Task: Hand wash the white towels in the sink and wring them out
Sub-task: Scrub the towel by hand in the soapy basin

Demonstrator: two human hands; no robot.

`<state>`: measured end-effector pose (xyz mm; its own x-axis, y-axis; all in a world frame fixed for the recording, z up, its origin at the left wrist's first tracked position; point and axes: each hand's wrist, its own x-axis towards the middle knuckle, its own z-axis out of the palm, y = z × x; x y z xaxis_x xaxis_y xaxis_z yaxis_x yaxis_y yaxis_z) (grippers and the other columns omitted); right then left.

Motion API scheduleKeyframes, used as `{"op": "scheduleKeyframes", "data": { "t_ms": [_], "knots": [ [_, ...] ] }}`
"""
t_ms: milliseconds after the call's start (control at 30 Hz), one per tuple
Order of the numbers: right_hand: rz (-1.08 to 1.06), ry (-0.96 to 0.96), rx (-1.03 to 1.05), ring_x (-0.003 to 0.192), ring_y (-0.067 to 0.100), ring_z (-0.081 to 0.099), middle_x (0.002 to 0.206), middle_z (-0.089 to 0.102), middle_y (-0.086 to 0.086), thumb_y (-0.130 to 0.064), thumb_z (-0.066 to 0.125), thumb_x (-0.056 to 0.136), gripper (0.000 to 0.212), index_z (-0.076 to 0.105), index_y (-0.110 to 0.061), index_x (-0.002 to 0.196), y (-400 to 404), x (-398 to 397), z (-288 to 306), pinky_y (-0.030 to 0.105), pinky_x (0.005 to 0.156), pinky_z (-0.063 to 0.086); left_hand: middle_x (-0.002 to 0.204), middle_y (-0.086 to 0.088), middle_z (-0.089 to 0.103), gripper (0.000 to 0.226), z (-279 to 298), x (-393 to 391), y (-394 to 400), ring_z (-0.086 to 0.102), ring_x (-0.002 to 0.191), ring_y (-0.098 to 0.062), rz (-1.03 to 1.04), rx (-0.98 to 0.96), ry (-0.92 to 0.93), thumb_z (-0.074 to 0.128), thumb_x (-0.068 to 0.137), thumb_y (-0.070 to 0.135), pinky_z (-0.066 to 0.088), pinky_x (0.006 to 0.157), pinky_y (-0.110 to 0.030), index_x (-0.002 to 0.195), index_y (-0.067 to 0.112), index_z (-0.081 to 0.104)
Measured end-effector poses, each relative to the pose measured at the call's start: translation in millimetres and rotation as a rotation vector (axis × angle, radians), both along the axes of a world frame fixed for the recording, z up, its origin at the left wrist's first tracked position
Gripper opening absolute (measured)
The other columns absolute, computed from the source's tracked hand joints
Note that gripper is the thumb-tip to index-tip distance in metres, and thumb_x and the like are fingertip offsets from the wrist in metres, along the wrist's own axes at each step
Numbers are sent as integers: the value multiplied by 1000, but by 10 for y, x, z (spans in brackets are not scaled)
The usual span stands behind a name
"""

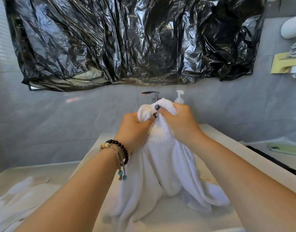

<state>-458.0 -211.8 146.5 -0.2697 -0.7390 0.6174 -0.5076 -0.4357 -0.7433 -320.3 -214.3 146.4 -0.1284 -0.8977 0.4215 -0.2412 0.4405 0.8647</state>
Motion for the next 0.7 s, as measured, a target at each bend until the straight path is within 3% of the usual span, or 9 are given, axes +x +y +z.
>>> {"op": "scheduleKeyframes", "data": {
  "t_ms": [67,133,200,267,367,433,533,600,700],
  "knots": [
    [45,-118,26,62,17,40,59,48,3,-38,63,81,36,56,-9,61,24,69,-11,32,62,35,73,-5,63,43,50,-31,33,55,68,-19,59,12,84,67,89,46,46,65,-32,80,4,69],
    [275,-236,161,69,17,43,68,50,7,-44,74,71,37,63,-8,72,83,83,-53,32,66,34,75,-5,64,43,97,22,29,57,70,-20,124,44,209,67,86,53,48,67,-34,74,12,66],
    [447,-167,391,73,17,55,76,62,5,-43,85,62,50,69,-2,84,142,25,-107,30,68,41,84,-9,69,40,119,134,-2,65,80,-25,138,113,340,67,86,53,55,77,-42,78,13,66],
    [593,-52,532,85,20,69,90,74,3,-32,86,65,40,71,-9,94,175,-22,-135,32,79,53,89,-9,73,35,133,241,-21,70,89,-28,87,174,452,68,88,49,57,85,-44,83,14,67],
    [619,35,606,96,21,70,102,74,6,-19,80,77,31,68,-9,103,181,-76,-86,35,88,55,81,-8,69,32,118,302,-82,67,83,-26,-14,183,454,68,90,43,56,80,-41,85,12,65],
    [469,101,491,79,17,64,86,71,5,-17,79,78,22,68,-5,93,139,-119,-36,28,74,52,83,-10,70,26,98,305,-82,68,77,-24,-100,181,432,68,91,35,58,74,-38,93,9,67],
    [250,-61,205,69,12,42,70,52,4,-16,72,85,19,64,-1,75,154,-207,62,25,59,36,86,-10,75,17,88,307,-40,71,75,-23,-205,188,318,67,92,18,59,61,-30,102,4,70],
    [175,-190,84,64,13,34,66,40,6,-21,68,88,29,53,-8,67,183,-248,110,26,53,27,96,-11,76,23,52,297,-18,73,84,-25,-302,236,195,71,89,17,59,66,-30,109,7,70],
    [110,-204,-10,46,5,24,55,31,-2,-27,68,88,43,39,-17,59,192,-211,115,18,43,21,108,-14,74,38,-39,227,39,72,99,-32,-445,369,-16,80,80,24,60,80,-37,114,11,69]
  ]
}}
